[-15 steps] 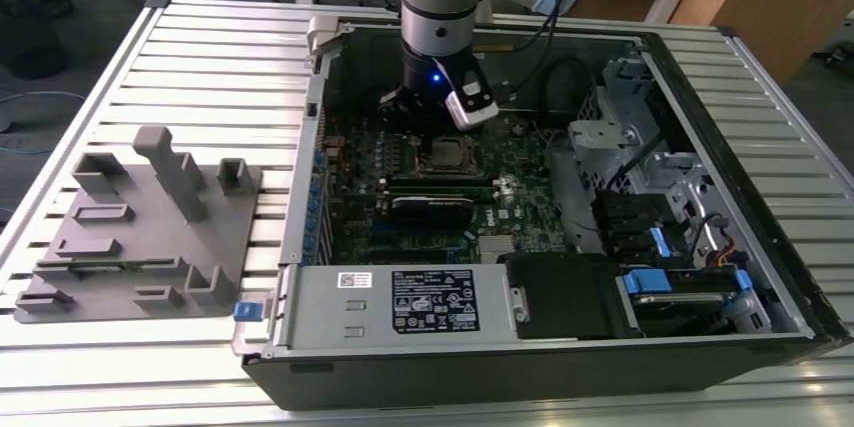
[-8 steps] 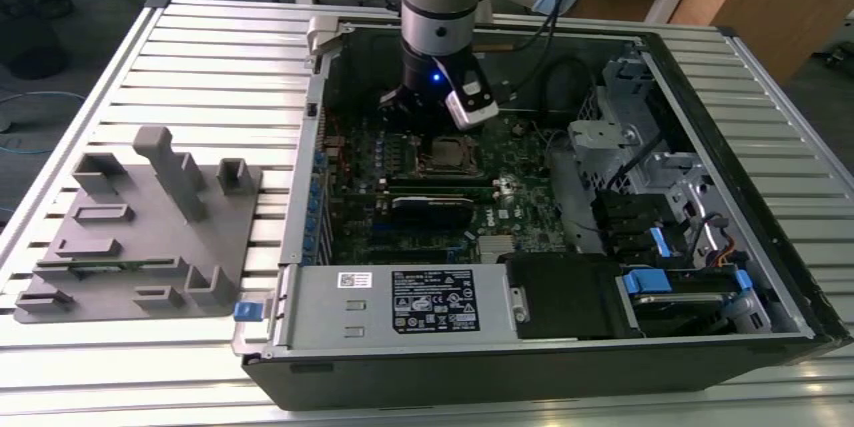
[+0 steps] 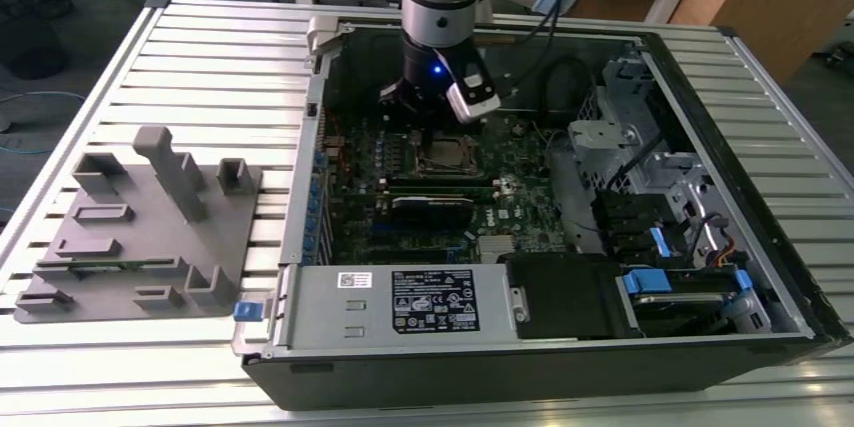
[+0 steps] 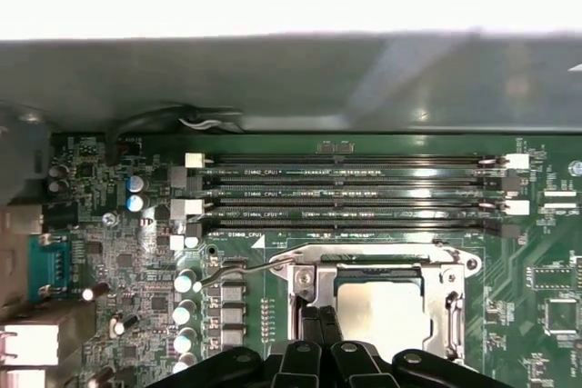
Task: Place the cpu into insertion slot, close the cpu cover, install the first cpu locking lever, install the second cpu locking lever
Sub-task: 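Close the cpu cover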
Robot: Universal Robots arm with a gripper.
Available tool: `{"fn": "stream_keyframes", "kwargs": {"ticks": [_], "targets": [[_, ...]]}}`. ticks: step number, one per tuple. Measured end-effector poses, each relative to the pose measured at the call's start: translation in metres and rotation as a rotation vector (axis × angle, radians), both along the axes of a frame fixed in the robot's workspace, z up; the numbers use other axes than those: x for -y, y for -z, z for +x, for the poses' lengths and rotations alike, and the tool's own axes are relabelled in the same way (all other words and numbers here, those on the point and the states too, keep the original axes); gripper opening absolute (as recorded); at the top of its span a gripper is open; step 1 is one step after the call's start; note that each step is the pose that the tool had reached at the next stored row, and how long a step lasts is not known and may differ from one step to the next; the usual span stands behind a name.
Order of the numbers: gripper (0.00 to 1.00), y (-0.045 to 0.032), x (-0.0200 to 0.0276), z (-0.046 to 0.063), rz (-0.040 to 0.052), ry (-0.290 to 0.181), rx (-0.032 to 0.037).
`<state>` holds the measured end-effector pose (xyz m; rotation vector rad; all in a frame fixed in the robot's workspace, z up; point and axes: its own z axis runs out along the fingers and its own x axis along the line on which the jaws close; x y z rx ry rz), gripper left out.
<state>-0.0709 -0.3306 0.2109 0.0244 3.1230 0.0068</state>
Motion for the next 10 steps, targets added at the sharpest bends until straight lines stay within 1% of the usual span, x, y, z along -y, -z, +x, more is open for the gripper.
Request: {"fn": "stream_keyframes", "kwargs": {"ticks": [5, 10], "targets": [[0.11, -0.0087, 0.0000, 0.0000, 0.0001, 0.000, 0.0000], [0.11, -0.0093, 0.0000, 0.0001, 0.0000, 0.000, 0.0000]]}}
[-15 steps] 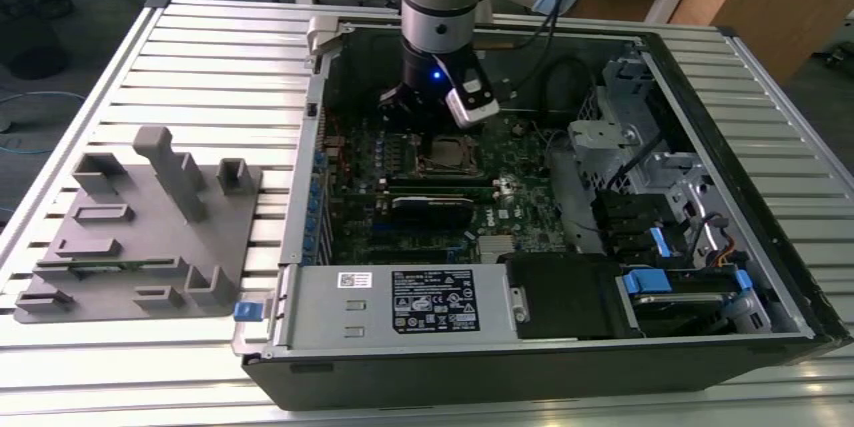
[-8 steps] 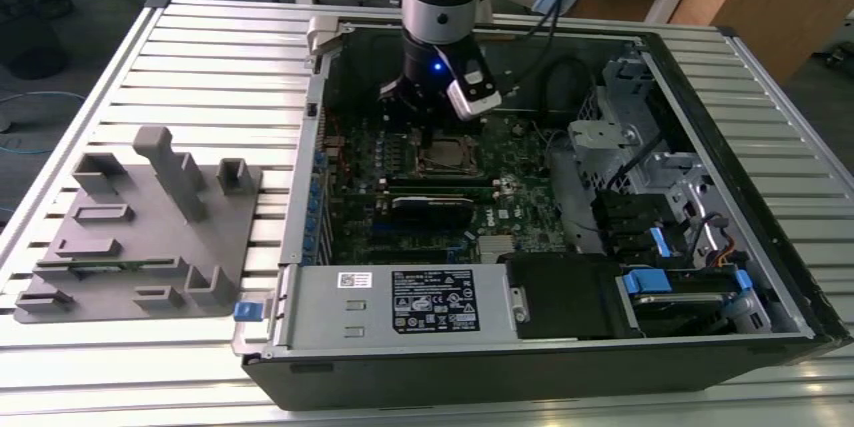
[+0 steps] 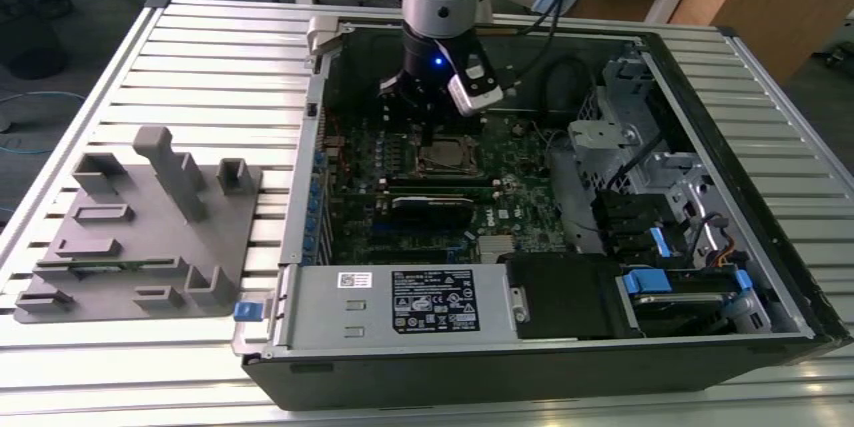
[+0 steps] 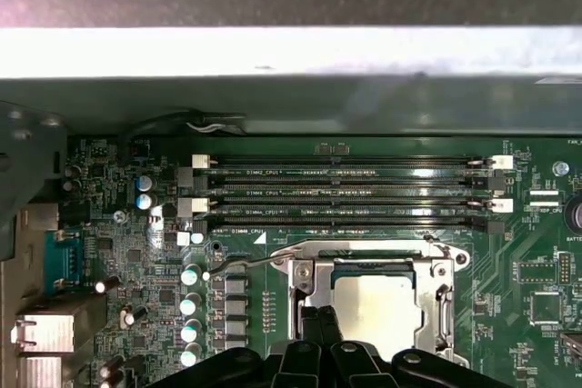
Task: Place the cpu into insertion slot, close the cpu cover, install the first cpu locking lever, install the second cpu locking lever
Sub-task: 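Close the cpu cover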
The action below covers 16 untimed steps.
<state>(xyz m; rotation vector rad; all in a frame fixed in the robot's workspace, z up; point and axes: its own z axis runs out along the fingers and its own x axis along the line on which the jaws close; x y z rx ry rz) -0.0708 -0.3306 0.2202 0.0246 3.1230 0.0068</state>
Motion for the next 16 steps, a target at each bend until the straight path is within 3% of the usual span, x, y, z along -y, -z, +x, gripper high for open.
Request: {"fn": "stream_keyframes", "kwargs": {"ticks": [4, 16], "targets": [[0.11, 0.0000, 0.0000, 0.002, -0.0002, 0.000, -0.0001], [0.11, 0.0000, 0.0000, 0.026, 0.0000, 0.000, 0.0000]]}}
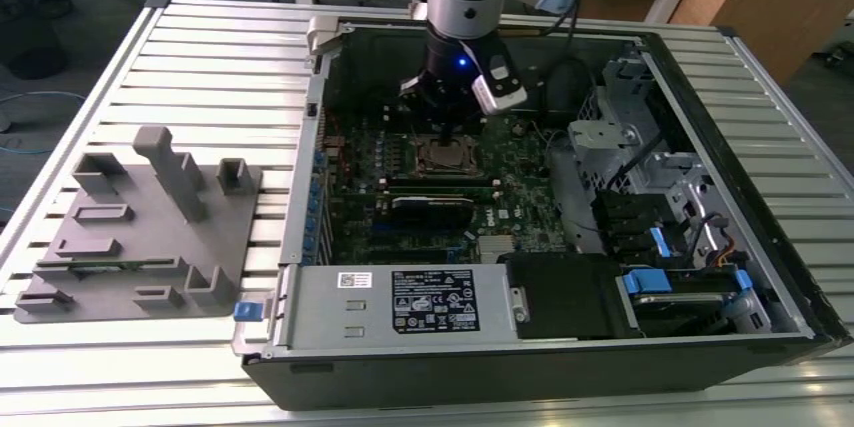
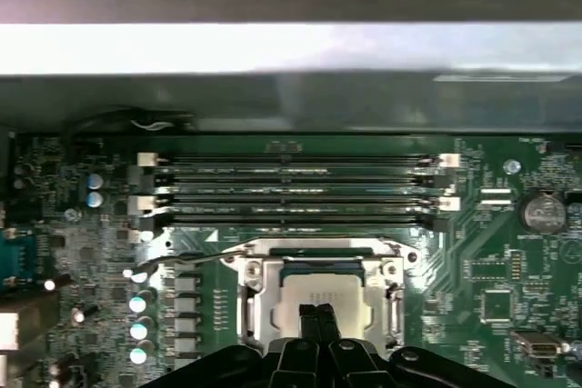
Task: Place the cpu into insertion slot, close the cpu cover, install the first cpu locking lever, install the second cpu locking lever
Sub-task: 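Close the cpu cover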
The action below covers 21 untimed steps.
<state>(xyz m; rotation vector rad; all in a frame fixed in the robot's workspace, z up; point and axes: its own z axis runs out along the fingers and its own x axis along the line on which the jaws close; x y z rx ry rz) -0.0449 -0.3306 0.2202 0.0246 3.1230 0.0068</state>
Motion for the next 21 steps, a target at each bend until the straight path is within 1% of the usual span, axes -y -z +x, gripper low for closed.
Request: {"fn": "stream_keyframes", "kwargs": {"ticks": [2, 5, 6, 7, 8, 11, 12, 14, 18, 21], "targets": [[0.11, 0.0000, 0.0000, 0.002, 0.0001, 0.000, 0.0000], [0.11, 0.0000, 0.0000, 0.002, 0.0002, 0.000, 0.0003], [0.11, 0.0001, 0.0000, 0.002, 0.0004, -0.001, 0.0014], [0.11, 0.0002, 0.0000, 0.002, 0.0006, -0.001, 0.0039], [0.11, 0.0007, 0.0000, 0.002, 0.0007, -0.001, 0.0085], [0.11, 0.0024, 0.0003, 0.001, 0.0005, -0.001, 0.0250], [0.11, 0.0027, 0.0008, 0.000, 0.0004, -0.001, 0.0272], [0.11, 0.0031, 0.0033, 0.000, 0.0006, -0.001, 0.0292], [0.11, 0.0036, 0.0084, -0.001, 0.0007, -0.001, 0.0308], [0.11, 0.0042, 0.0104, -0.002, 0.0006, -0.001, 0.0308]]}}
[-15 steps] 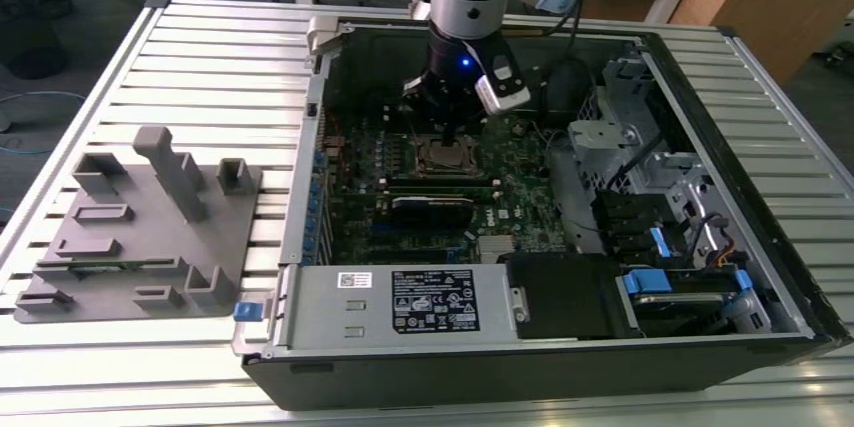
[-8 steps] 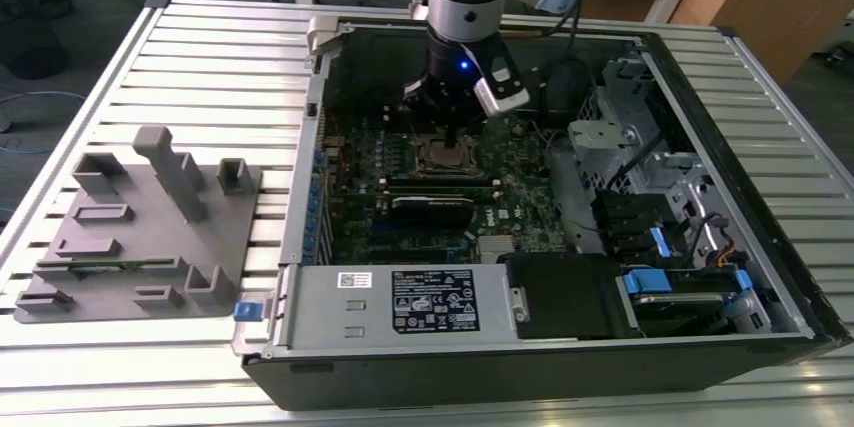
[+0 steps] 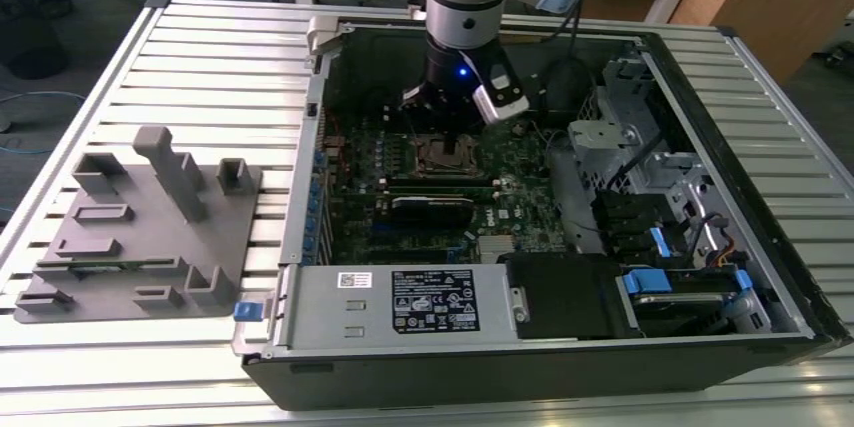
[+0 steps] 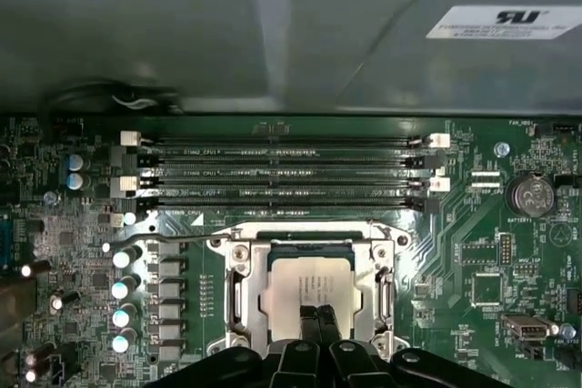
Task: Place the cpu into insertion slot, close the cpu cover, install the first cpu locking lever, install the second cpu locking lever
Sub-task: 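Close the cpu cover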
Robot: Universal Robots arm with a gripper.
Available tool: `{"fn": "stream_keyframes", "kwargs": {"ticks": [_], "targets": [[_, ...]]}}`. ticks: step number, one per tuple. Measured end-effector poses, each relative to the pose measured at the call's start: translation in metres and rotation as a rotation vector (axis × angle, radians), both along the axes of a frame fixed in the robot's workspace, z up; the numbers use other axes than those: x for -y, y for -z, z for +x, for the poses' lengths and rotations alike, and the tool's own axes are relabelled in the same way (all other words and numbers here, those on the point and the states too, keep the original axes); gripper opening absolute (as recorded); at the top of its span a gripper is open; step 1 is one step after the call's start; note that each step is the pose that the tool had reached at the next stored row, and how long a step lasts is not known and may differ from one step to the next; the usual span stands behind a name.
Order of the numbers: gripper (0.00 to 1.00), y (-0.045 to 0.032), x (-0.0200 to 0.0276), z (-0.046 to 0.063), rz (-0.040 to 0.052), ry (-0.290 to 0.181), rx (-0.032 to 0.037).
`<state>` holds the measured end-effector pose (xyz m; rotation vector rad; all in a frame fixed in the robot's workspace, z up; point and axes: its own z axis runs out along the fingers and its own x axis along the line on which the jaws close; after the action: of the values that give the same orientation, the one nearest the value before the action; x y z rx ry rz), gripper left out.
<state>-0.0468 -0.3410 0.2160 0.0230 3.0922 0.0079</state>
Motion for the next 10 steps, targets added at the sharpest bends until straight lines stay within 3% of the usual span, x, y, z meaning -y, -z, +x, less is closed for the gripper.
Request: {"fn": "stream_keyframes", "kwargs": {"ticks": [4, 10], "targets": [[0.11, 0.0004, 0.0009, -0.0003, 0.0001, 0.000, 0.0001], [0.11, 0.0004, -0.0017, -0.0003, -0.0022, 0.000, 0.0000]]}}
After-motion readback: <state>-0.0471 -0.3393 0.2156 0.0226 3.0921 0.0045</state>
